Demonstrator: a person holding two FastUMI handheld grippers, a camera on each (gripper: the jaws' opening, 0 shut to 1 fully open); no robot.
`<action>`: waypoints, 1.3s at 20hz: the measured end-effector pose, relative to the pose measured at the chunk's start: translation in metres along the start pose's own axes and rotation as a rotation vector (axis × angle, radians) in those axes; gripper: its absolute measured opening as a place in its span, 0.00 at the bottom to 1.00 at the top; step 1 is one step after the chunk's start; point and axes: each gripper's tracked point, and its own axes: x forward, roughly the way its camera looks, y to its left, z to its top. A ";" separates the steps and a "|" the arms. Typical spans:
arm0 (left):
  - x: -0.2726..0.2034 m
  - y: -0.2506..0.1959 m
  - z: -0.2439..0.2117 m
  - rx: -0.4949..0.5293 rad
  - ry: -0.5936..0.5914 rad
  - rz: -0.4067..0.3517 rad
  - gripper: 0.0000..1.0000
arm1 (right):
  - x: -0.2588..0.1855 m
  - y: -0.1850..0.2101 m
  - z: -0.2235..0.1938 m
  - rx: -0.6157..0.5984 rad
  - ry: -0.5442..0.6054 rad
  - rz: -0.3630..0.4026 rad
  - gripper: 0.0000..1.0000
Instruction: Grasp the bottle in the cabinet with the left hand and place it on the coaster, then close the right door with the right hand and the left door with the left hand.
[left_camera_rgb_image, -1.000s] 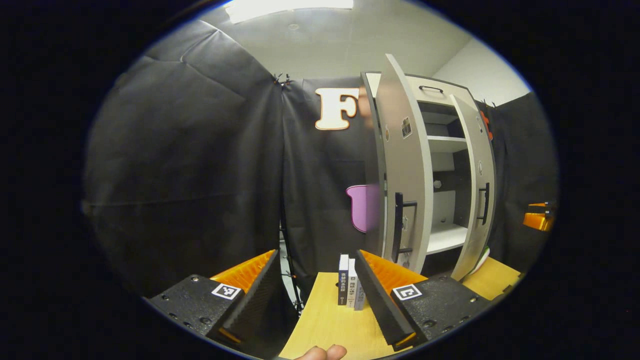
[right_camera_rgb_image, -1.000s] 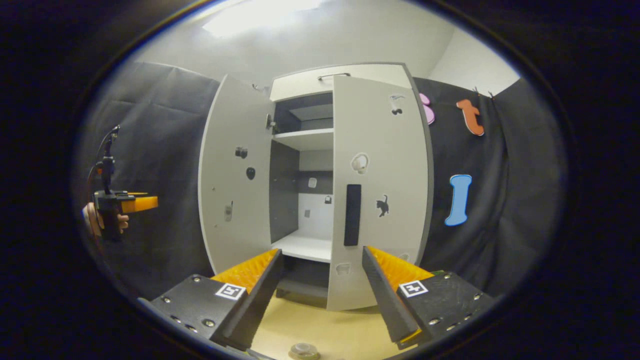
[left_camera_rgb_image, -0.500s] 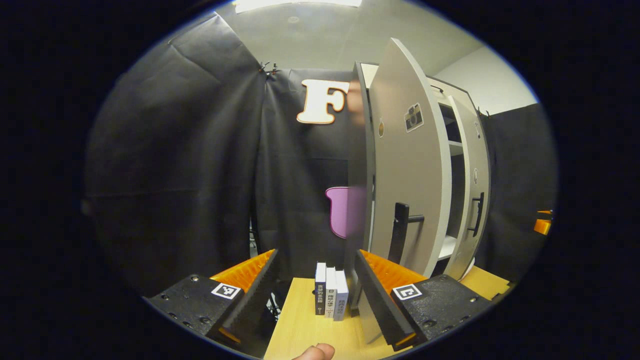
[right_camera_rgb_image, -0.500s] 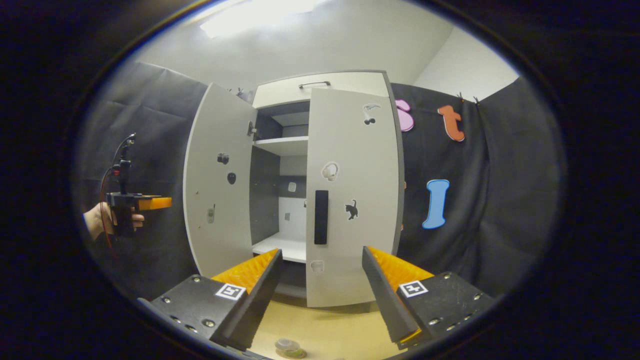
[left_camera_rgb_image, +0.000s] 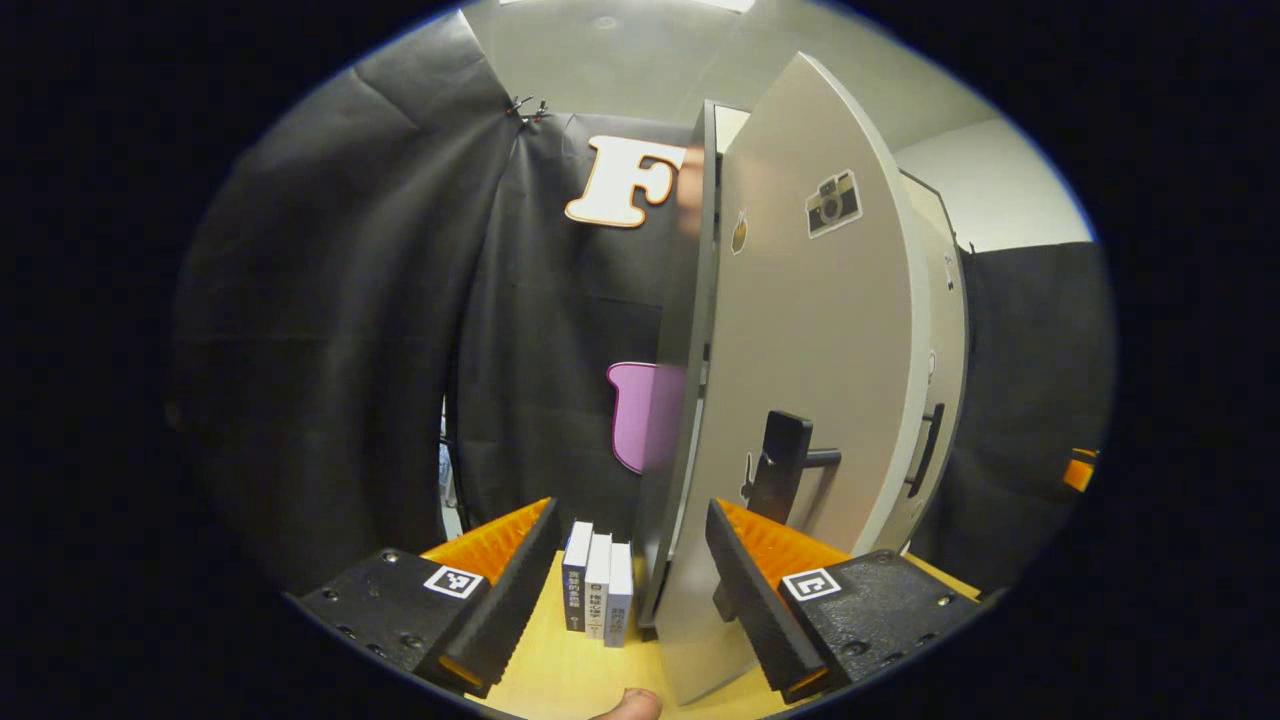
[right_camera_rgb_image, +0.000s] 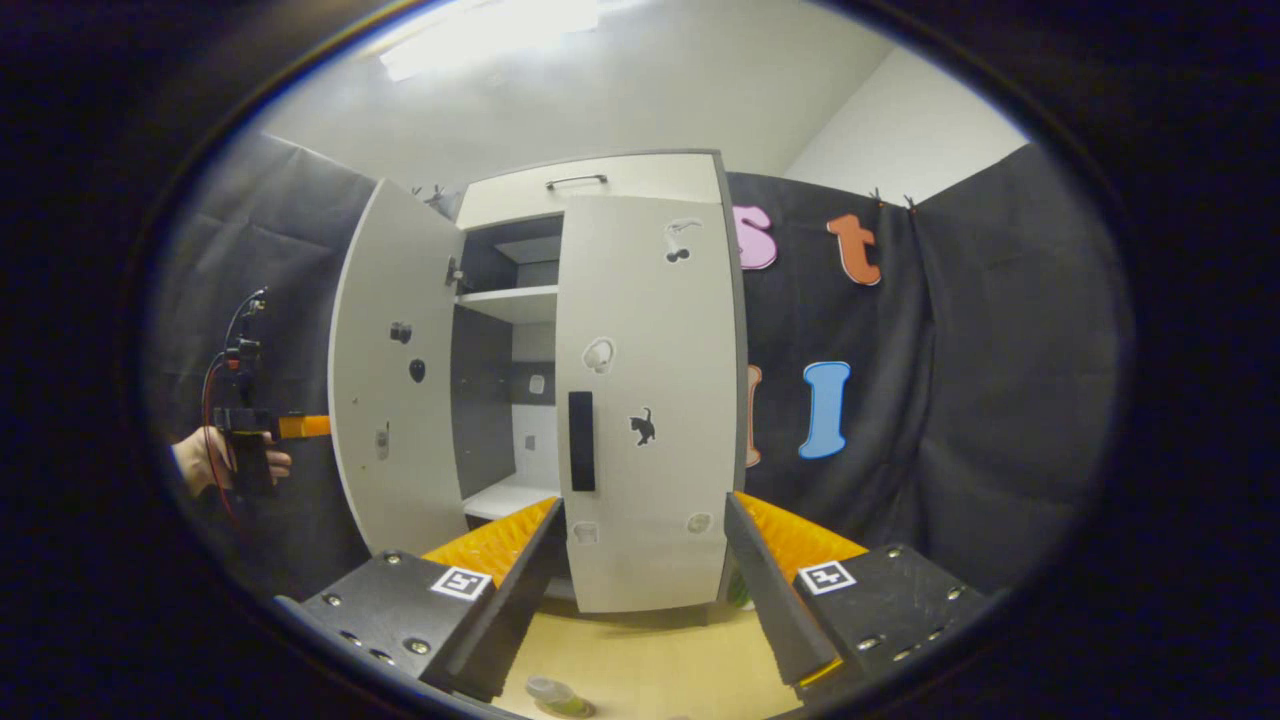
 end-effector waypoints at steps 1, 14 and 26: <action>-0.002 0.000 0.003 0.001 -0.013 0.012 0.87 | 0.000 -0.001 -0.002 -0.002 0.003 0.001 0.96; 0.013 -0.068 -0.012 -0.062 0.020 -0.080 0.93 | 0.019 -0.001 -0.010 -0.027 0.008 0.022 0.96; 0.026 -0.072 -0.007 -0.078 0.013 -0.054 0.93 | 0.029 0.013 -0.019 -0.044 0.041 0.016 0.96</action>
